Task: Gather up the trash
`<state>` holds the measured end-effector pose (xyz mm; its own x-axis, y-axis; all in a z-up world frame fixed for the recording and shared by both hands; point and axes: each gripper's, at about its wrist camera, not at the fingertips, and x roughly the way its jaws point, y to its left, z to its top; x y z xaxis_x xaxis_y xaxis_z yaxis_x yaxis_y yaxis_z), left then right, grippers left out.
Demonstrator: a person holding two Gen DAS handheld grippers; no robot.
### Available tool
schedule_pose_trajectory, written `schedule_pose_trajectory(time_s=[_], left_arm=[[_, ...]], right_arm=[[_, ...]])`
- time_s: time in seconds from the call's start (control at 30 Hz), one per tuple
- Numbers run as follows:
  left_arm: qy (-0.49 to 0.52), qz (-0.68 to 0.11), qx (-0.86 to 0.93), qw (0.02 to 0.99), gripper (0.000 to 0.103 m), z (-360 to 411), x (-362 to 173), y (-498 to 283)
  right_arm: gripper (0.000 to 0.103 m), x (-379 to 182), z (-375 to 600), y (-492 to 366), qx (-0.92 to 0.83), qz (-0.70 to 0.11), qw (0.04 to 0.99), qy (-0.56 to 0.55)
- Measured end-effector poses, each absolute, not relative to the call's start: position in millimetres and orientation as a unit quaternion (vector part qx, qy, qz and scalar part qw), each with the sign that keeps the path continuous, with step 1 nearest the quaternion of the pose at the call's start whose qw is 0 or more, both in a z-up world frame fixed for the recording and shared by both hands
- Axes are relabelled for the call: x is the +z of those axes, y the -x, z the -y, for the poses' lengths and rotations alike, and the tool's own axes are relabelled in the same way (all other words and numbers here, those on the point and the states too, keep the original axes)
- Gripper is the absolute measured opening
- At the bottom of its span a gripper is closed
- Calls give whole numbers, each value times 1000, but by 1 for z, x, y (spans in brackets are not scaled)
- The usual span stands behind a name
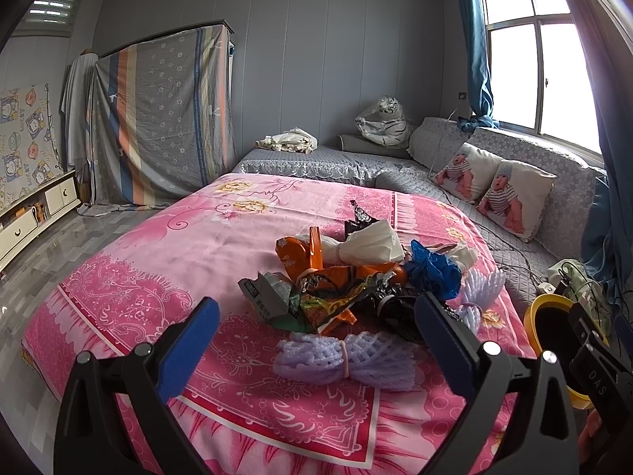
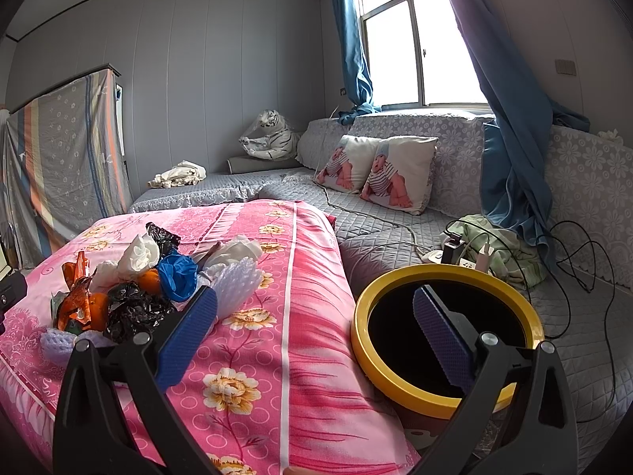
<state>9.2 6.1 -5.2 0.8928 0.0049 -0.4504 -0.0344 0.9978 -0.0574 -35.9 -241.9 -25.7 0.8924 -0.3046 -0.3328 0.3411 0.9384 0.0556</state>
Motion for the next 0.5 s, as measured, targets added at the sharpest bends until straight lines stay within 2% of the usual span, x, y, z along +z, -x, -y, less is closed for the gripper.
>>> schedule_pose_trajectory(time_s=[0.5], left_arm=[[32, -232, 10, 972, 96, -5, -7, -9]], right_arm=[[95, -27, 242, 36, -164, -162, 971, -56]])
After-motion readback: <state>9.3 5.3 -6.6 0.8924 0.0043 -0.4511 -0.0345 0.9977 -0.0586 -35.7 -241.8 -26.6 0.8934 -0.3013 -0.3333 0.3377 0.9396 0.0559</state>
